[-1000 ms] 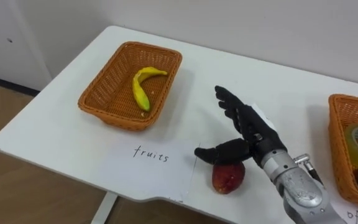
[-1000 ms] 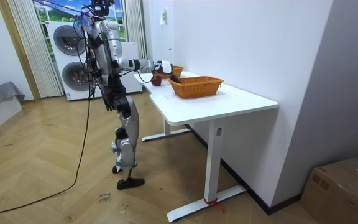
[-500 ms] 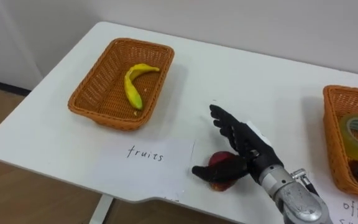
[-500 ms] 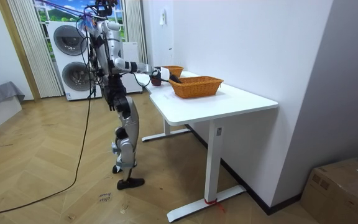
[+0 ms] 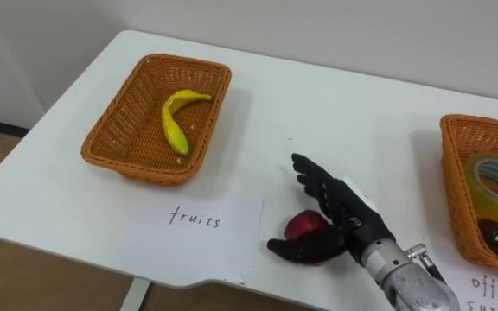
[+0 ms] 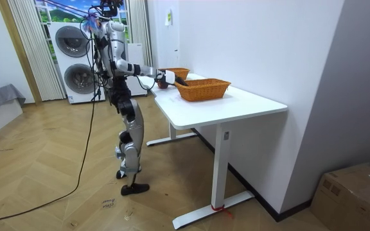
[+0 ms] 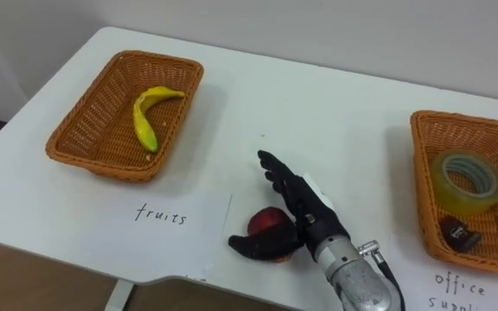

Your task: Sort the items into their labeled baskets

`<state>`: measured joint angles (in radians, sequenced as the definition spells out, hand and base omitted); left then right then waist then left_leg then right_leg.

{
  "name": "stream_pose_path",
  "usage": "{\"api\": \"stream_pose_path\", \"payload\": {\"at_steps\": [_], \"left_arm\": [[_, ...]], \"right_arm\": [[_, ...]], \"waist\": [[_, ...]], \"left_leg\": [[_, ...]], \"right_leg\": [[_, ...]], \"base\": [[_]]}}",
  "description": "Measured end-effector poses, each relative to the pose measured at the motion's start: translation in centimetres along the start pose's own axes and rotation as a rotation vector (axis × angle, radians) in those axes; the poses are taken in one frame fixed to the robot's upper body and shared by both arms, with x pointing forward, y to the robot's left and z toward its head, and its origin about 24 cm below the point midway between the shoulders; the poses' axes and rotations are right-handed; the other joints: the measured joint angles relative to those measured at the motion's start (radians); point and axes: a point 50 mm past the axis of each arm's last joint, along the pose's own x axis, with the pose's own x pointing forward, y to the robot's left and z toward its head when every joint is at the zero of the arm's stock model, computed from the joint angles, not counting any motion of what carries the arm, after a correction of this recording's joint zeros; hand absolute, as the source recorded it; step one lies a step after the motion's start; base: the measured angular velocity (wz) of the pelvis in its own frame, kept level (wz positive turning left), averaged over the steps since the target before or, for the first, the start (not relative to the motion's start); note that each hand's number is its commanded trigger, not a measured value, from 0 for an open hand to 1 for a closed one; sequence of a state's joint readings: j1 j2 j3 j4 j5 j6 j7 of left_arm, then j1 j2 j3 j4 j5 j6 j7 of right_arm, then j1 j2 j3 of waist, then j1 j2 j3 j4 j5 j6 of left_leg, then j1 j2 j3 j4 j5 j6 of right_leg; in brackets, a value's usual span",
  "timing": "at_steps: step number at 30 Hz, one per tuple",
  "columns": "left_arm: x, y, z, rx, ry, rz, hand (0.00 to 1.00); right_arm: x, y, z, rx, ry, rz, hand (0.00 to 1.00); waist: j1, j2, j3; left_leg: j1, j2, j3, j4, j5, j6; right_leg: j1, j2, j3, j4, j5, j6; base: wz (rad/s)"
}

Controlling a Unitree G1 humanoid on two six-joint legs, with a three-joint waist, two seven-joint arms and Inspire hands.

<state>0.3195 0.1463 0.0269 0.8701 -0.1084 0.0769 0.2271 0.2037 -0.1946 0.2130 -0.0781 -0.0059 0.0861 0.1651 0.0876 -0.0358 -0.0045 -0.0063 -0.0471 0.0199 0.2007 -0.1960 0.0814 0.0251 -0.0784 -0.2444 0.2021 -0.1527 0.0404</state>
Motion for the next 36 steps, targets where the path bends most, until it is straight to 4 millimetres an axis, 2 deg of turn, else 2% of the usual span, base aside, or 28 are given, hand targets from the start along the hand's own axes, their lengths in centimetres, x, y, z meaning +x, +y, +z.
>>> {"api": "stream_pose_path", "payload": {"at_steps": [23, 36], "left_arm": [[0.0, 0.0, 0.2, -0.023, -0.016, -0.005, 0.0], [0.1, -0.4, 0.4, -0.025, -0.028, 0.017, 0.0]], "right_arm": [[-0.8, 0.3, -0.6, 0.005, -0.008, -0.003, 0.0], [-1.3, 0.5, -1.0, -0.011, -0.015, -0.021, 0.0]], "waist": [[-0.001, 0.006, -0.0026], [-0.01, 0.022, -0.0008]], "left_leg": [[0.002, 0.001, 0.01, -0.004, 0.0, 0.0], [0.017, 0.002, 0.023, -0.014, 0.0, 0.0]], "right_leg": [[-0.005, 0.001, 0.008, 0.0, 0.0, 0.0], [-0.001, 0.003, 0.023, 0.0, 0.0, 0.0]], "base": [[-0.01], [-0.03]]}}
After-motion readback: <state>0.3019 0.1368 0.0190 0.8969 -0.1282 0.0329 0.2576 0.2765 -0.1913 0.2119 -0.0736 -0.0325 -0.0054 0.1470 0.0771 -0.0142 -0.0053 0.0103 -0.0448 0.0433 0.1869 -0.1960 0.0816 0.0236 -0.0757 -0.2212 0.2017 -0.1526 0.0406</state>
